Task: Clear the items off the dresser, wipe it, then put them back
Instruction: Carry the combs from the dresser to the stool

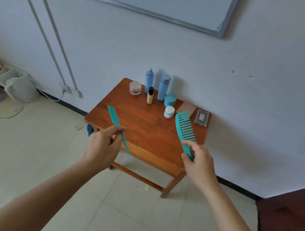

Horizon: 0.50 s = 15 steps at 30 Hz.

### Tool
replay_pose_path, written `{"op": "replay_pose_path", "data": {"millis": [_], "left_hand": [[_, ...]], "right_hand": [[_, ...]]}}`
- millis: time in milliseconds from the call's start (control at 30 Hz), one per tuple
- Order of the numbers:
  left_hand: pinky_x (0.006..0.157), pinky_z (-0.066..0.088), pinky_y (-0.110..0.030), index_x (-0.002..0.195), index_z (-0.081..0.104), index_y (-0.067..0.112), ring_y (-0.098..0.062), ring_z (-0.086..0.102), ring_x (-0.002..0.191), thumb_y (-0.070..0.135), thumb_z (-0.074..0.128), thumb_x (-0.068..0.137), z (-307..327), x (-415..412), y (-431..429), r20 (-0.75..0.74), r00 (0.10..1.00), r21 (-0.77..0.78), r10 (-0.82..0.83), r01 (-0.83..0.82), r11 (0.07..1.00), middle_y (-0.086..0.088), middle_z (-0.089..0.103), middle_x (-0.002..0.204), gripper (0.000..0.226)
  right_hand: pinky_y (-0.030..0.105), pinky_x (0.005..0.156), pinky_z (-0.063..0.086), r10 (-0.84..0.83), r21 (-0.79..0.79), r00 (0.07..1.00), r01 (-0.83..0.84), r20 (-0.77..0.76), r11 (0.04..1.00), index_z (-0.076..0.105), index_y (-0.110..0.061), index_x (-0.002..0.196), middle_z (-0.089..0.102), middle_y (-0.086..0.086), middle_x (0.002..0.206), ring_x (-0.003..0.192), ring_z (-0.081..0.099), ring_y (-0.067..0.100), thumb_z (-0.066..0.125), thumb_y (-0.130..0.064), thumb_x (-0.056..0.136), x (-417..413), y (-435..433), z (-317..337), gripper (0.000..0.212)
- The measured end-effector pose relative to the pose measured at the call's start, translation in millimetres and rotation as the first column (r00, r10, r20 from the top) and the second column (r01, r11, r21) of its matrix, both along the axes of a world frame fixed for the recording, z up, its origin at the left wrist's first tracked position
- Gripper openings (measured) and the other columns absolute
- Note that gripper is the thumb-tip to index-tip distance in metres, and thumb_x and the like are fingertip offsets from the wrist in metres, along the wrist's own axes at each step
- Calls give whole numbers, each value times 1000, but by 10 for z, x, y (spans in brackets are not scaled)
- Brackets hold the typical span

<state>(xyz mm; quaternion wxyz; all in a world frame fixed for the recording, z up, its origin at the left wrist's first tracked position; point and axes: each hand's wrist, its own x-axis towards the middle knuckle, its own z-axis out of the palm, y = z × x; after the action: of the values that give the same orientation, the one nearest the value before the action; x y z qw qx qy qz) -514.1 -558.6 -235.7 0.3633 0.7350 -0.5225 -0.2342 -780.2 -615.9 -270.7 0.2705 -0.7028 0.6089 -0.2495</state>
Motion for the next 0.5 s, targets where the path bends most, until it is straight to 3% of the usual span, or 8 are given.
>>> {"op": "replay_pose_path", "data": {"millis": [200,333,500], "left_hand": [[41,39,-11,107,70,20,0,54,50,22,54,96,-257,328,-925,-66,995,46,69,-66,997,8,65,74,19],[47,42,-8,107,69,23,-7,57,56,16,62,92,-582,622,-1563,-8,1000,117,-17,18,993,11,64,80,18],[50,50,-12,102,68,27,-9,62,59,14,66,90,-1024,1097,-2401,6,980,226,-198,192,955,10,66,85,17]], "right_hand": [[17,82,51,-10,125,1000,12,-18,992,56,-35,127,48,-13,115,106,55,8,64,-30,93,306,-710,-361,35],[10,69,46,-73,226,997,78,-31,971,59,-28,130,53,-13,113,97,57,4,59,-34,96,560,-1114,-629,35],[22,86,55,-148,362,989,148,-27,920,59,-25,130,55,-13,119,100,59,7,60,-25,96,1116,-1655,-905,34]]}}
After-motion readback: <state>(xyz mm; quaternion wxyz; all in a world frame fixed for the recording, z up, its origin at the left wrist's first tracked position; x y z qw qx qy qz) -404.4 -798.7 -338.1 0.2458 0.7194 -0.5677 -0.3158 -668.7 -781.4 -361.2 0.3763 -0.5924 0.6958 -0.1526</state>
